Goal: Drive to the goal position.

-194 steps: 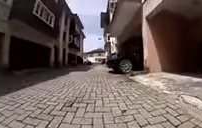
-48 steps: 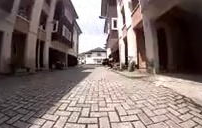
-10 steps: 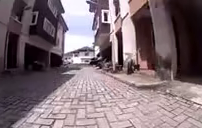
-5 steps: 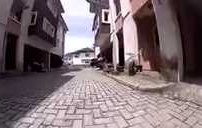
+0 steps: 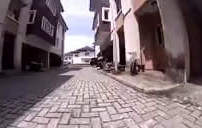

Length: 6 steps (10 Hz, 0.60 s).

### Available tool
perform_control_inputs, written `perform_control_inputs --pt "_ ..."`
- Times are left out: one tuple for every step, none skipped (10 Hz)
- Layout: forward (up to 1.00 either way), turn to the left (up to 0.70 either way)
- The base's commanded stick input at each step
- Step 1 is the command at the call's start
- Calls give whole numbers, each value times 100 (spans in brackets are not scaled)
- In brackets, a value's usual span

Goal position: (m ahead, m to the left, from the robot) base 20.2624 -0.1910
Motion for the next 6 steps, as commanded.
perform_control_inputs --pt "50 0" --pt "50 0" --pt "50 0" --pt "50 0" --pt "50 0" --pt "50 0"
